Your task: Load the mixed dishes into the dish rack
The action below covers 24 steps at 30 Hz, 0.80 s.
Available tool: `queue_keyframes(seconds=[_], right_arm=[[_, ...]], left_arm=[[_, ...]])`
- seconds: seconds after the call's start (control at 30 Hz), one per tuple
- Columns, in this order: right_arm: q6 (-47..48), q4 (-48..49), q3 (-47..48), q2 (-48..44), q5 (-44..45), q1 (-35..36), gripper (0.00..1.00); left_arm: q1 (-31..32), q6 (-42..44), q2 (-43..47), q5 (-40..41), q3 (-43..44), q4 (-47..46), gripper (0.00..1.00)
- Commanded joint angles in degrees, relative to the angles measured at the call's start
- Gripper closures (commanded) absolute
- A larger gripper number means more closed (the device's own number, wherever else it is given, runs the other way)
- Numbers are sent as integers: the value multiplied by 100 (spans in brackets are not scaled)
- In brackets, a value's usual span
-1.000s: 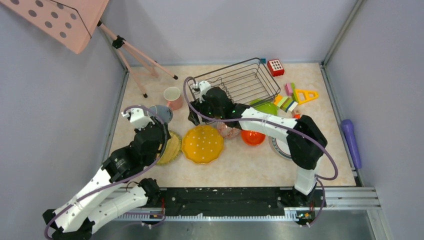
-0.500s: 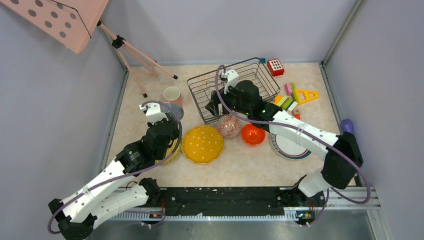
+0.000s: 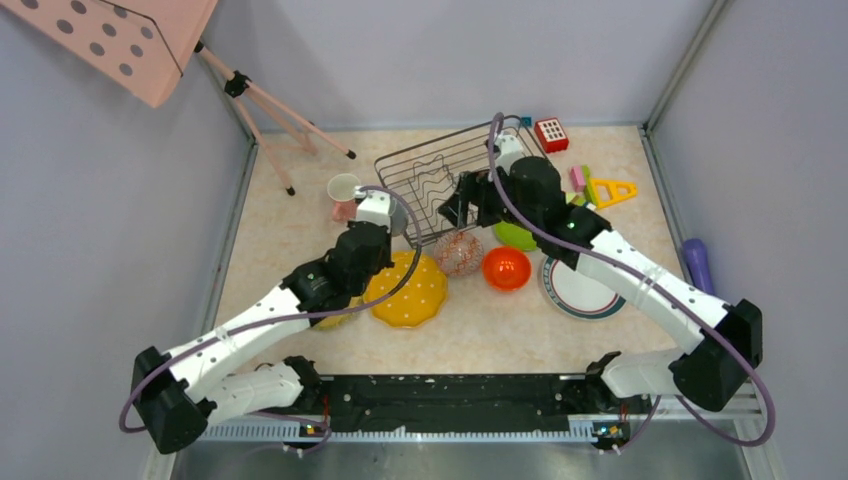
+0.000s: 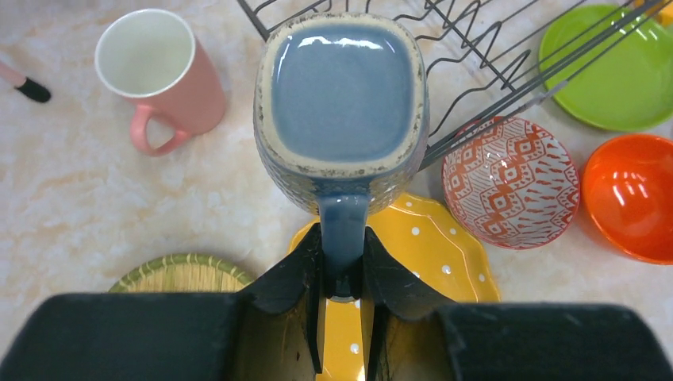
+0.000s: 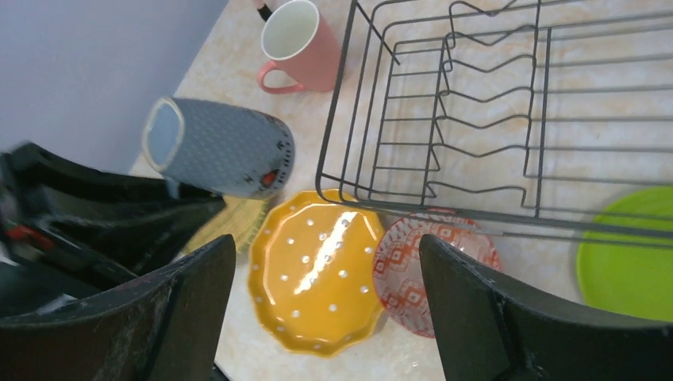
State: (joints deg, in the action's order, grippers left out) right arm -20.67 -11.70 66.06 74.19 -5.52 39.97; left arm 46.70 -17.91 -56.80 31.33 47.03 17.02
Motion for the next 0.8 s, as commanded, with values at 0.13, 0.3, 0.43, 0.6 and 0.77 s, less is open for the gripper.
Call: queue_keyframes(seconds=[0.13,0.3,0.43,0.6,0.77], right_arm=[[-2728,-1377,1168,100,819,-6,15],[-3980,-1781,1509,364,658,2,14],[-4692,-1646,1572,541,248,2,12],[-5313,-1623,1789,837,-261,-1,9],[-5683,-1426,1706,895,-584,2,8]], left_arm=[[-14,1372,-716,-752,629,-1134,100],[37,2250,-899,-718,502,-1803,100],[141,3210,-814,-927,203,-2434,100],[220,4168,-650,-1216,-287,-3142,100],[234,4443,-826,-971,-171,-3166,100]])
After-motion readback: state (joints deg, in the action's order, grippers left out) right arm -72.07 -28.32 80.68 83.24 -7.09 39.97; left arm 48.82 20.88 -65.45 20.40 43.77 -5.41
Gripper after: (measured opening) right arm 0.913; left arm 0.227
